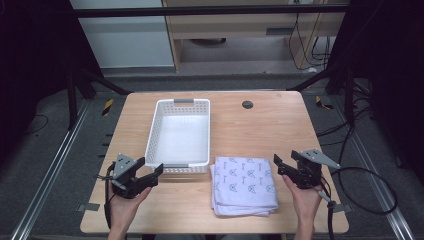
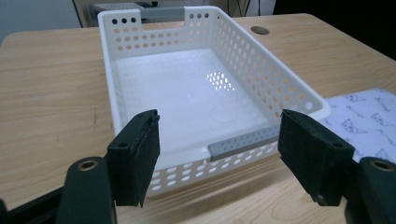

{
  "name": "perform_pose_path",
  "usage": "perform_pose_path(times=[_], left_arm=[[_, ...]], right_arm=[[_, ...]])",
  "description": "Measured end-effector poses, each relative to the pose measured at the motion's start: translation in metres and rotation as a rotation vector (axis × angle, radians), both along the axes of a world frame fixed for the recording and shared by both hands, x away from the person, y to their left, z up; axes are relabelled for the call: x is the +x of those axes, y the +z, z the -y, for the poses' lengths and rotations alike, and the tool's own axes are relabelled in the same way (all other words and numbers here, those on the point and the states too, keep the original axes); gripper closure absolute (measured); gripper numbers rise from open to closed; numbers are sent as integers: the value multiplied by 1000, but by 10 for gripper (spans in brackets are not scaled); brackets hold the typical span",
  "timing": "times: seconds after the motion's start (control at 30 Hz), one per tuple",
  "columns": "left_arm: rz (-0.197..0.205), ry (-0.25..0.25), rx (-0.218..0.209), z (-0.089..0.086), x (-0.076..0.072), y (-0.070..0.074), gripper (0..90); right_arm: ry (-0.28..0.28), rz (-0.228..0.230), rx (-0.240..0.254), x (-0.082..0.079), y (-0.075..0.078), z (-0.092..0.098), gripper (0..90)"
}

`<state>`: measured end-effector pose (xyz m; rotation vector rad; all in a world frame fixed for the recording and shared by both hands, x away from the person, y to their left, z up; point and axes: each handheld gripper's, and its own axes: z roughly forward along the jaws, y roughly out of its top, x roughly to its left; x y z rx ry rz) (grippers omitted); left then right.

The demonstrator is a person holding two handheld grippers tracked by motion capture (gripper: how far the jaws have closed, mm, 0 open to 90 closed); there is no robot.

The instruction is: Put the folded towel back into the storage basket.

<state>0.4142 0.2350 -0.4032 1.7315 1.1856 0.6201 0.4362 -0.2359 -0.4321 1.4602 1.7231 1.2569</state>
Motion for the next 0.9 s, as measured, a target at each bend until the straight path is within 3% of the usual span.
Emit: perform_pose_path(times=[0.2, 0.47, 0.57, 0.9], left_arm=[[16, -35, 19, 18, 6, 10, 304], [31, -71, 5, 39, 10, 19, 315], [29, -82, -15, 45, 10, 19, 324], [12, -109, -28, 65, 12, 15, 345]], right_arm=[[10, 8, -8, 5, 7, -3, 332], [20, 20, -15, 11, 18, -4, 342], [23, 26, -15, 12, 23, -4, 346], [48, 20, -29, 20, 27, -9, 360]])
